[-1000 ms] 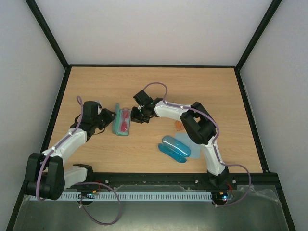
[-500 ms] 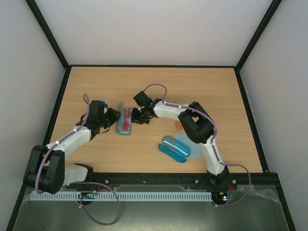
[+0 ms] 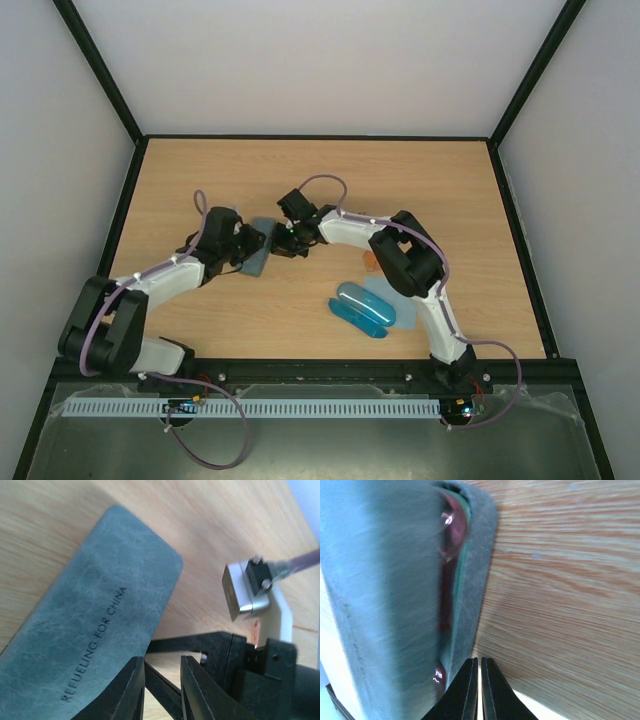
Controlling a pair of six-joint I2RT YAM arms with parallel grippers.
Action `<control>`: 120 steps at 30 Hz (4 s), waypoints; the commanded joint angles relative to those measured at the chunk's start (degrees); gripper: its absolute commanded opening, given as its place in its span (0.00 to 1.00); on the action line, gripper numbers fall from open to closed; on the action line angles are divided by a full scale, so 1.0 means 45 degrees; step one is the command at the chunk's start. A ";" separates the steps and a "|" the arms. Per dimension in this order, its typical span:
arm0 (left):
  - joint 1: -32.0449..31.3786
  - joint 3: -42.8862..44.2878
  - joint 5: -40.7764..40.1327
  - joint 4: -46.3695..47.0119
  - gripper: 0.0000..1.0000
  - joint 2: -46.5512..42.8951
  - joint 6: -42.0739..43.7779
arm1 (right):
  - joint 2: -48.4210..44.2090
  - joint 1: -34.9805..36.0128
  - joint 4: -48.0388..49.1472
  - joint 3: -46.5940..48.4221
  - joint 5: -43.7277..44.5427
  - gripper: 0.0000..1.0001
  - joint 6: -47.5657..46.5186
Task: Organize the sunglasses
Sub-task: Close the sunglasses case at the center of the board, then adjust the sunglasses case at the center of the board, then move the sunglasses case at the center of the board.
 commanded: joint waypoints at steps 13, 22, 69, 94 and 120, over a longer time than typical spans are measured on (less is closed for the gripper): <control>0.0069 -0.0003 0.0261 -0.0625 0.23 -0.0235 0.0048 | -0.0992 -0.0316 0.0065 -0.1203 0.0144 0.06 -0.0728; 0.0589 -0.0261 0.0238 -0.4098 0.36 -0.4005 0.0189 | -0.0806 -0.1455 -0.2334 0.1942 0.0626 0.40 -0.3250; 0.3201 -0.0123 0.0566 -0.1572 0.33 -0.1465 0.0276 | -0.0039 -0.0316 -0.3001 0.3887 0.1201 0.37 -0.4798; 0.1023 0.1445 0.0122 -0.4621 0.53 -0.2108 0.2003 | -0.9402 -0.0541 -0.3058 -0.3669 0.2676 0.45 -0.5344; -0.0339 0.1640 -0.2399 -0.3243 0.49 0.0034 0.2212 | -1.0614 -0.0832 -0.2284 -0.5830 0.1964 0.46 -0.5121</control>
